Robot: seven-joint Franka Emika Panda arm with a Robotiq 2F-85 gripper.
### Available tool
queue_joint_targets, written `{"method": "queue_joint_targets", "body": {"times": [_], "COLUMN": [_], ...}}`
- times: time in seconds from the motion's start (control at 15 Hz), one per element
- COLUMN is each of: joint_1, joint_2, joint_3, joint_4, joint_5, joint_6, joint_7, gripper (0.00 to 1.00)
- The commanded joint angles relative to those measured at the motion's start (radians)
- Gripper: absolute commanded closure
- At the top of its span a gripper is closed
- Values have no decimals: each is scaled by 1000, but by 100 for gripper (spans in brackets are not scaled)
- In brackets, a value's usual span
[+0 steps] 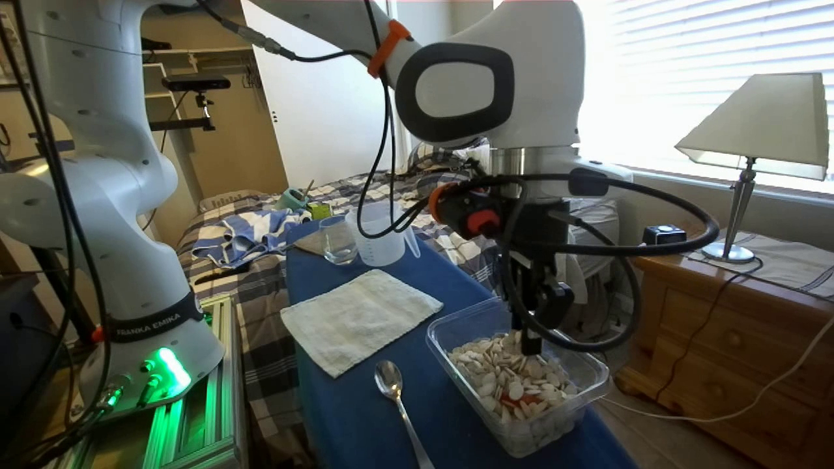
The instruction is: Put some of the contents of the clear lunchbox on the right onto the silver spoon
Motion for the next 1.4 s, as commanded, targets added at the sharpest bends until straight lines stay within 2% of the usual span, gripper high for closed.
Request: {"method": "queue_joint_targets", "body": {"times": [0.0,0.07,0.2,0.27,0.67,0.8,0.87,0.93,1.0,1.2,1.33], "joint_1": [5,6,6,6,11,13,13,13,14,14,14], "joint_2": [-28,-29,-29,-29,-39,-42,-42,-43,-44,-46,-48], "joint_3": [-11,-14,-16,-17,-18,-18,-18,-18,-18,-18,-18], "joint_4": [-13,-12,-14,-14,-22,-24,-24,-24,-23,-23,-23], "joint_5": [-16,-21,-21,-21,-24,-25,-25,-24,-24,-24,-25], "joint_6": [-16,-21,-18,-19,-25,-30,-31,-32,-34,-35,-36], "joint_7": [21,26,28,28,35,39,39,39,41,39,39], "gripper": [87,87,93,89,88,64,67,84,84,96,99]}}
